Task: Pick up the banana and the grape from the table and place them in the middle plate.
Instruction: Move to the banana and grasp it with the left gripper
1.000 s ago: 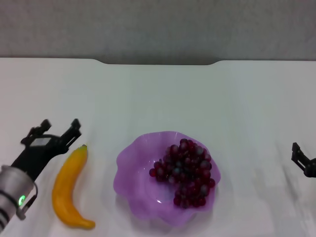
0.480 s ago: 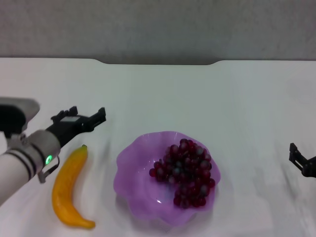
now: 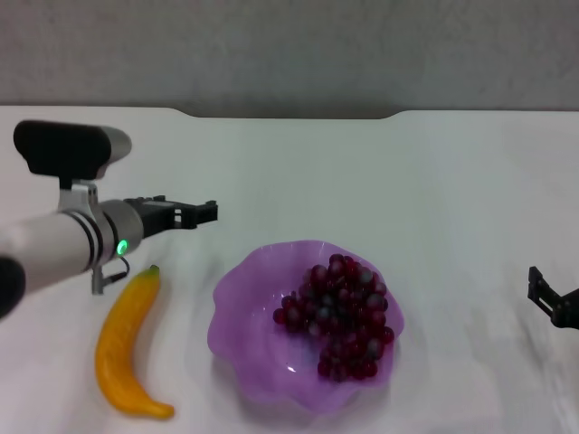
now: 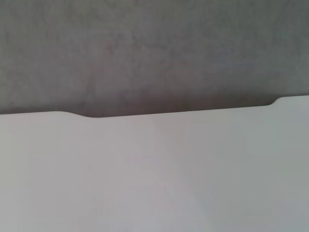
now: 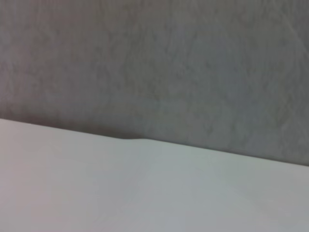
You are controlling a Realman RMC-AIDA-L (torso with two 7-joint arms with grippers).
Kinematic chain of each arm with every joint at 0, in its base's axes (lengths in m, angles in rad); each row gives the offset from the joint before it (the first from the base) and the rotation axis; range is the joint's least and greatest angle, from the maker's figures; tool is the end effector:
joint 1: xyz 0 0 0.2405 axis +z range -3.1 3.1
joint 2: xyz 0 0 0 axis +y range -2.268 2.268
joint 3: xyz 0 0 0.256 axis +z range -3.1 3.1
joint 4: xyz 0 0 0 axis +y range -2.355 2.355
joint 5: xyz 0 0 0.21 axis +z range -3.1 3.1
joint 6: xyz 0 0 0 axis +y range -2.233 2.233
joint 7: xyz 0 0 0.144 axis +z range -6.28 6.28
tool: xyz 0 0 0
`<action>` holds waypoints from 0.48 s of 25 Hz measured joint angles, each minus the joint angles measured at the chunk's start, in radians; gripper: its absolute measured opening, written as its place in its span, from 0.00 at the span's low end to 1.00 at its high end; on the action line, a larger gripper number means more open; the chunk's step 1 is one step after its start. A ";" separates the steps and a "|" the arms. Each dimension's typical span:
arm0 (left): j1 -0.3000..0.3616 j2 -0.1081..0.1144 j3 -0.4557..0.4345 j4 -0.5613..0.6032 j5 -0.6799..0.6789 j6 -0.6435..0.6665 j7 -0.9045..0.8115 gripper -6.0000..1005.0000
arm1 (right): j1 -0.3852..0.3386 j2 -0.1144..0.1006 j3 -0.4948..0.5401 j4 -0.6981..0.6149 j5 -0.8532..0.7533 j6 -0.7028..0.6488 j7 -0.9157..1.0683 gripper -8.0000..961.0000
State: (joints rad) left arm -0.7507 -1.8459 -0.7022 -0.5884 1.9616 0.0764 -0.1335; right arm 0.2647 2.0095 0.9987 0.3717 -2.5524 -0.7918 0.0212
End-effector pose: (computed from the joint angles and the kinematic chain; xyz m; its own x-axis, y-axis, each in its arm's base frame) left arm -0.2632 0.4326 -0.0487 0.6217 0.5760 0.5308 0.7566 -0.2664 -0.5971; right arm 0.3765 0.3016 -0.0292 0.7994 -0.2515 -0.5457 -0.5910 -0.1656 -0.7895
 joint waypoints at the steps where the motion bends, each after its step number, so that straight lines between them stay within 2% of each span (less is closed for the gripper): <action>1: 0.005 -0.003 -0.068 -0.009 0.000 -0.055 0.062 0.90 | 0.001 0.000 0.000 0.000 0.000 0.006 0.000 0.89; 2: 0.011 -0.008 -0.147 -0.018 -0.001 -0.117 0.130 0.90 | 0.002 0.000 0.000 0.000 0.000 0.012 0.000 0.89; 3: 0.026 -0.017 -0.265 -0.035 -0.002 -0.204 0.237 0.90 | 0.003 0.001 -0.001 0.000 0.000 0.016 0.000 0.89; 4: 0.037 -0.023 -0.319 -0.045 -0.003 -0.238 0.297 0.90 | 0.004 0.001 -0.001 -0.001 0.000 0.018 0.000 0.89; 5: 0.060 -0.036 -0.409 -0.066 -0.004 -0.279 0.374 0.90 | 0.004 0.000 -0.002 -0.001 0.000 0.018 0.000 0.89; 6: 0.093 -0.051 -0.504 -0.098 -0.003 -0.319 0.465 0.90 | 0.005 0.000 -0.003 -0.001 0.000 0.018 0.000 0.89; 7: 0.150 -0.081 -0.654 -0.155 -0.001 -0.374 0.583 0.90 | 0.005 0.000 -0.003 -0.001 0.000 0.018 0.000 0.89; 8: 0.170 -0.091 -0.701 -0.176 -0.001 -0.394 0.625 0.90 | 0.005 0.000 -0.003 -0.001 0.000 0.018 0.000 0.89; 10: 0.236 -0.134 -0.873 -0.250 0.002 -0.478 0.775 0.90 | 0.005 0.000 -0.004 -0.001 0.000 0.019 0.000 0.89; 12: 0.281 -0.164 -0.974 -0.301 0.030 -0.539 0.859 0.90 | 0.006 0.000 -0.009 -0.001 0.000 0.019 0.000 0.89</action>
State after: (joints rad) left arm -0.4694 -2.0095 -1.6759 -0.8893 1.9913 -0.4630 0.7255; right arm 0.2703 2.0096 0.9897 0.3711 -2.5525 -0.7731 0.0211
